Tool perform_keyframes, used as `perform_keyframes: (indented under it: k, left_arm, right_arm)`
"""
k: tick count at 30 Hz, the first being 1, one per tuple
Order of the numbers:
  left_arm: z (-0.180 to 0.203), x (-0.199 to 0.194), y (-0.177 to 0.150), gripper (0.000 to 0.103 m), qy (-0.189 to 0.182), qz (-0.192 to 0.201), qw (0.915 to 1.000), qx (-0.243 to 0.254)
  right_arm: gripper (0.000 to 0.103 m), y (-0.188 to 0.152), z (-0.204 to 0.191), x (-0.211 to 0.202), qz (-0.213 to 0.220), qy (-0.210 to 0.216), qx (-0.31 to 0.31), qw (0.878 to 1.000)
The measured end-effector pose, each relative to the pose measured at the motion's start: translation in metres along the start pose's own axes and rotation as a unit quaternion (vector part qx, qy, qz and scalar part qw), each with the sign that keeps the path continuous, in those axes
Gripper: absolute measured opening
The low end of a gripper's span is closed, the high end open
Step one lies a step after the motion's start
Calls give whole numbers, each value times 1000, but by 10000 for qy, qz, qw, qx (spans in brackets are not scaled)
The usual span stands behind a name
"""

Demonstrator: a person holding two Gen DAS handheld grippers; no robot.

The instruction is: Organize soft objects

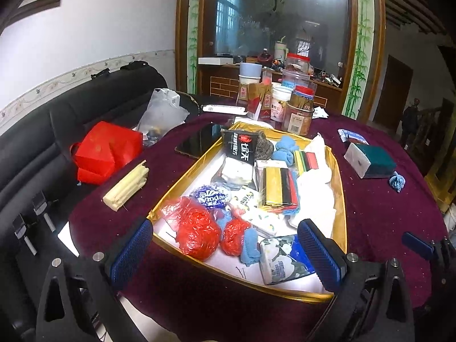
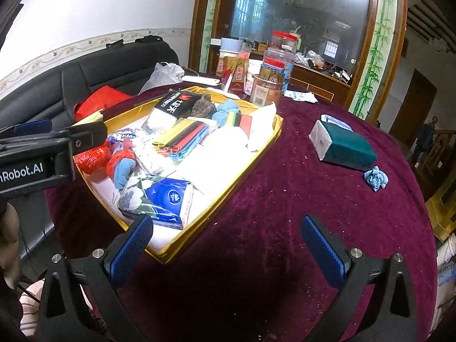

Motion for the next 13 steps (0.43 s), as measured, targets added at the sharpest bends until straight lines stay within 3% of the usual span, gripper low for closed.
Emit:
perform_keyframes:
  k: [13]
  left_arm:
    - [-10,9,1,102,-36,-80,9999,-72]
  right_arm:
    - [103,1,-3,7,-109,197,46,9997]
Point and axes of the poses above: each gripper's, at about its wrist camera, not at the fingertips, and x roughly the way its jaws point, z to its right, y to its top, the point moved 5 cm from there along x, roughly the way its jaws point, and after that the axes turned 3 degrees about -x, right-handed, at the moved point
